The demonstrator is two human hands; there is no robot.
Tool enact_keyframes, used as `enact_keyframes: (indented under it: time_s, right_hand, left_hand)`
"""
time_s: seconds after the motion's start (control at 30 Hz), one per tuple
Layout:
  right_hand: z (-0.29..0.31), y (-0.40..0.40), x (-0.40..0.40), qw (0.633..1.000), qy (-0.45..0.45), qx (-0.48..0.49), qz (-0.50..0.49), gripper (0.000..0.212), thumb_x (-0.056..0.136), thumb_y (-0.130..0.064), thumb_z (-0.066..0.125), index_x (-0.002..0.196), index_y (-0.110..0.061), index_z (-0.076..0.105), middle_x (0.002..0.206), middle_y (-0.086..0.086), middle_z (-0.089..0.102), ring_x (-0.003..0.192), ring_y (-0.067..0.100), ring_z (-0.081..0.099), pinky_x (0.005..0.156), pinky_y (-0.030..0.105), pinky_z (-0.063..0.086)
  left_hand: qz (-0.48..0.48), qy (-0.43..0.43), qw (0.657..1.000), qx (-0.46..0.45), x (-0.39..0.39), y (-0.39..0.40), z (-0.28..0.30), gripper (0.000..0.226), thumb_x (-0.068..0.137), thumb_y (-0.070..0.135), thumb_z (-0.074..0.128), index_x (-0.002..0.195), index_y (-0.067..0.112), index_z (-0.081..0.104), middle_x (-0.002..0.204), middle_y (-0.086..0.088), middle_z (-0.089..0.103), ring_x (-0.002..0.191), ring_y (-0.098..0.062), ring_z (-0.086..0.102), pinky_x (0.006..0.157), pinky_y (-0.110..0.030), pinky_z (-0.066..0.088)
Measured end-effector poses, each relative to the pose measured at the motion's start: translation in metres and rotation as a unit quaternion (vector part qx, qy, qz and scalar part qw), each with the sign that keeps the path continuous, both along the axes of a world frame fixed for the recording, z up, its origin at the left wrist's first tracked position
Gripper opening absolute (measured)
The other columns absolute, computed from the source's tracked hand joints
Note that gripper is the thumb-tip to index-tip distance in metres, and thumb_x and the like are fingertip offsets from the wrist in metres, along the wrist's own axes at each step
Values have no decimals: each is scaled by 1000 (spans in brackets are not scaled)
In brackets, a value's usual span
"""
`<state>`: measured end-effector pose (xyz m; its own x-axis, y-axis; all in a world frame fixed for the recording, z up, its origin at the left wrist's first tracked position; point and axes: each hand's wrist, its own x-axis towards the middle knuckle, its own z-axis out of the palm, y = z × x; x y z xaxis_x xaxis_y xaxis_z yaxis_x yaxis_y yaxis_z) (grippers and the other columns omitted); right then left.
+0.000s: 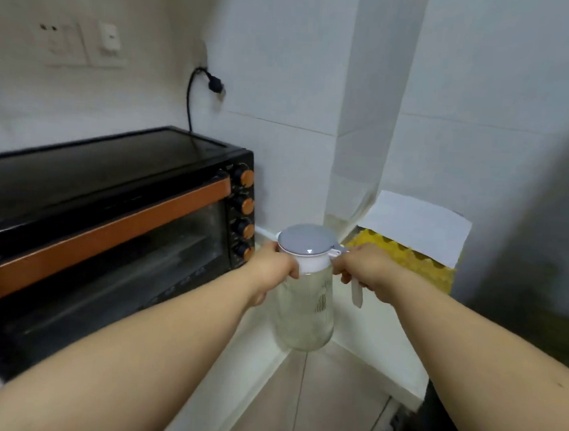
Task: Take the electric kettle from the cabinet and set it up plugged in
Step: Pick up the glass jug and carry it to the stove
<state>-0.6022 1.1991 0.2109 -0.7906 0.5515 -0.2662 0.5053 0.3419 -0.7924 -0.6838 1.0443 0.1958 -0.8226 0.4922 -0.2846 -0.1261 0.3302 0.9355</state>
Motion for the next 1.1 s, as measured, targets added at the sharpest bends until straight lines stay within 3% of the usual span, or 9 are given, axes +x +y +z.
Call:
enact_keyframes:
  time_s: [0.27,0.33,0.4,0.53,0.67,0.77,0.87,1.0,1.1]
  right_hand:
    - [19,-137,-11,973,-42,36,223,10,66,-16,63,58,-12,58,55,1,59,46,15,37,41,18,26]
    - [26,-171,-10,964,-53,43,258,11,66,-16,63,57,-12,59,50,-1,60,42,14,37,41,16,26]
    - [32,-213,-6,953,-63,48,292,10,66,-15,63,57,-12,61,48,-2,61,38,12,36,40,15,26]
    - [40,-317,17,925,-73,65,366,9,65,-15,63,57,-14,63,47,-2,63,35,10,38,39,15,29]
    - [42,-442,57,903,-68,42,423,5,64,-13,63,61,-10,60,56,10,60,58,25,47,52,24,39]
    - [40,-547,96,875,-46,59,479,9,66,-14,63,59,-10,60,57,8,60,43,19,39,45,19,30]
    - [44,-639,129,846,-29,58,528,14,71,-9,61,57,-12,59,50,3,59,33,12,36,37,13,25]
    - [53,-762,172,796,-15,57,603,16,72,-9,60,56,-12,58,45,0,61,34,13,34,39,15,22]
    - [63,-841,195,755,7,73,652,11,73,-11,60,62,-11,61,50,0,62,39,15,37,43,19,27]
  left_hand:
    - [131,4,991,-20,31,-164,12,69,66,1,61,130,15,38,123,-8,51,110,-28,51,96,-42,50]
    - [160,0,987,1,43,-198,17,69,68,1,60,131,16,38,111,-3,55,100,-23,54,81,-37,55]
    - [190,-7,981,23,61,-240,23,64,71,1,60,129,19,39,94,7,52,85,-13,51,62,-27,49]
    - [252,12,967,39,109,-346,22,64,69,4,60,128,19,42,105,5,54,94,-18,50,71,-27,44]
    - [328,37,943,37,170,-466,20,58,64,5,61,119,16,45,115,-3,55,94,-21,50,77,-30,42]
    - [382,34,923,37,225,-568,18,64,56,11,61,118,18,46,110,-4,61,96,-24,59,74,-33,52]
    - [427,50,902,38,278,-653,23,66,56,12,61,120,18,47,100,2,60,83,-16,54,59,-25,43]
    - [500,58,863,44,342,-767,30,75,51,9,59,124,19,47,113,0,61,102,-19,58,74,-28,49]
    - [560,74,824,31,384,-835,39,68,55,9,60,121,21,49,105,2,61,90,-15,58,65,-28,50]
